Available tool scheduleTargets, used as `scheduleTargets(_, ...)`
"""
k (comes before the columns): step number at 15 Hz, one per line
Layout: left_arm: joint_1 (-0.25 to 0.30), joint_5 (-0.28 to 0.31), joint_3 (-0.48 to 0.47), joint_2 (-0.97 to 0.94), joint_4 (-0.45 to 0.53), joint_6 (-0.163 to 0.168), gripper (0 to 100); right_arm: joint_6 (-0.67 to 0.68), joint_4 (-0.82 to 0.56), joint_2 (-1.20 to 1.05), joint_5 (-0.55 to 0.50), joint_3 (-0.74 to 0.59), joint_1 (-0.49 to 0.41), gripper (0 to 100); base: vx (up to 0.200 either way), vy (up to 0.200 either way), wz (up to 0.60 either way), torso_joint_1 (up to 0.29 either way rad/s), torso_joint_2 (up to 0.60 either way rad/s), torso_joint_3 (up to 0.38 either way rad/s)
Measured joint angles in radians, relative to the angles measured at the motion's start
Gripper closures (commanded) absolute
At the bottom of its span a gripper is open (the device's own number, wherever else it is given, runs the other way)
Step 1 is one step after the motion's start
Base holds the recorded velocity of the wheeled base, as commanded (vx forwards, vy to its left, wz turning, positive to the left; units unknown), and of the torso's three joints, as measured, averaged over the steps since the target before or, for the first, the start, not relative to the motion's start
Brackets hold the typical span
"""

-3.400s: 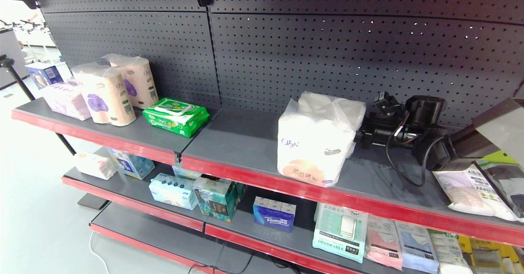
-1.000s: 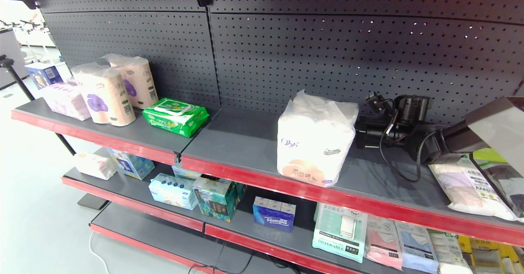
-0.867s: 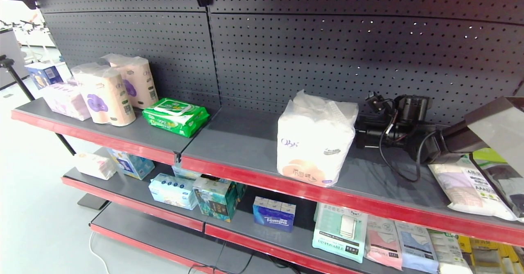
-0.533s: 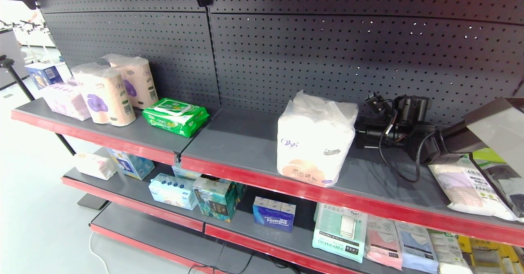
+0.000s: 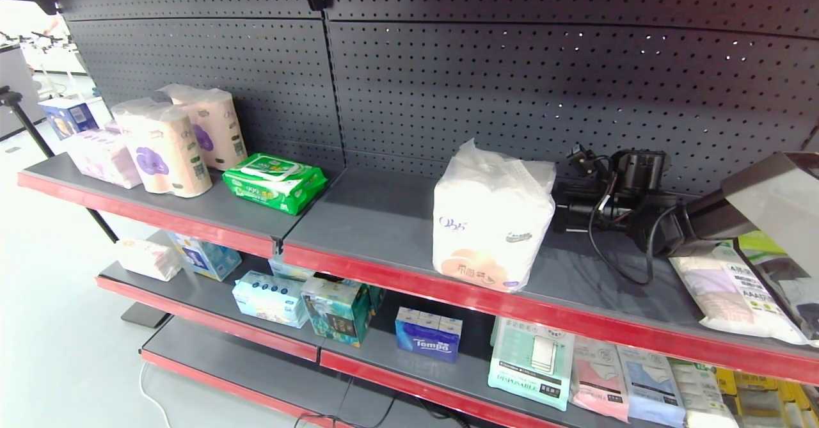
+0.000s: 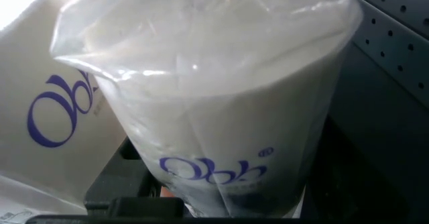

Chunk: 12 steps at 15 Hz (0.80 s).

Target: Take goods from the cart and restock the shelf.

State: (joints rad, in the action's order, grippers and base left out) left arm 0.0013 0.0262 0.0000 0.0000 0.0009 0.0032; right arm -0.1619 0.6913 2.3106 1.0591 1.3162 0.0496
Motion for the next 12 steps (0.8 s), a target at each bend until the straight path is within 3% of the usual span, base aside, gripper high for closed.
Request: scheduleTargets(12,0.000,0.000,0.000,0.000,0.000,0.000,0,0.001,-0.022,-0.003,0.002,-0.002,-0.042,100,0.000,0.000,0.00,0.000,0.00,0.000)
